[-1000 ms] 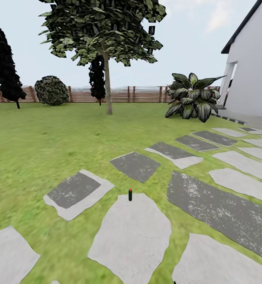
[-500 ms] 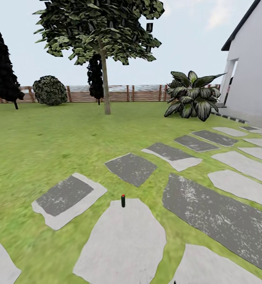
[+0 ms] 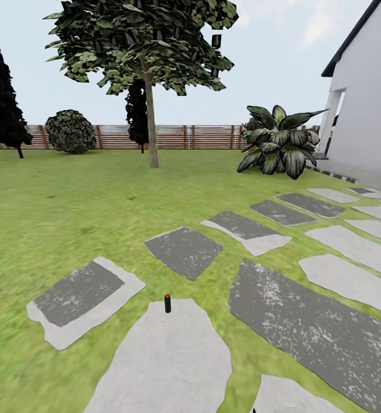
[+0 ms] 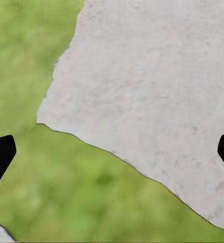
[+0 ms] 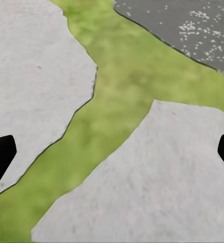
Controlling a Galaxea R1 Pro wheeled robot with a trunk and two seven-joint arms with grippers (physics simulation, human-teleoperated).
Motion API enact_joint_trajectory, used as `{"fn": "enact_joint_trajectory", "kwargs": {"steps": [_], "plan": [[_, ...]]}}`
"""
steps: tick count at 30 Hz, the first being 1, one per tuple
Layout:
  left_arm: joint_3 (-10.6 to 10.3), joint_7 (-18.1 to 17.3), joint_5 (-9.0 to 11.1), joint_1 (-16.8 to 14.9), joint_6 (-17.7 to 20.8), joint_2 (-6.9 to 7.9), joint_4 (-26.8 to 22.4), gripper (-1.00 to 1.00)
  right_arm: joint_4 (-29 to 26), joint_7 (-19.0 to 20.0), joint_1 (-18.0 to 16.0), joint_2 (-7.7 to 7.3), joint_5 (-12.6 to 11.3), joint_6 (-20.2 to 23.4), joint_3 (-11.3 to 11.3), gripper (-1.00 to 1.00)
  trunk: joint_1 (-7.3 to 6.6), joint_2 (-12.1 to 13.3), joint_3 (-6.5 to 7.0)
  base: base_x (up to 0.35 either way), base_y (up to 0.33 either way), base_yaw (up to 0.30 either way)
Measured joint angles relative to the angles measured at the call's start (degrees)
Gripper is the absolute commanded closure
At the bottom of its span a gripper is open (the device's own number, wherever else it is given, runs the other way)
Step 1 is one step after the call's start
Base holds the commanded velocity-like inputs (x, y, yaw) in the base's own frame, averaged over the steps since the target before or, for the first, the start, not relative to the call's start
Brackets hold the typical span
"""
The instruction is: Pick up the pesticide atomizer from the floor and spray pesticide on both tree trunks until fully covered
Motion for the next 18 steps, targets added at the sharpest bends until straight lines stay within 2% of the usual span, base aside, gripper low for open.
{"fn": "enact_joint_trajectory", "kwargs": {"steps": [18], "plan": [[0.04,0.00,0.00,0.00,0.00,0.00,0.00,-1.00,0.00,0.15,0.00,0.08,-0.03,0.08,0.00,-1.00,0.00,0.00,0.00,0.182,-0.230,0.000]]}}
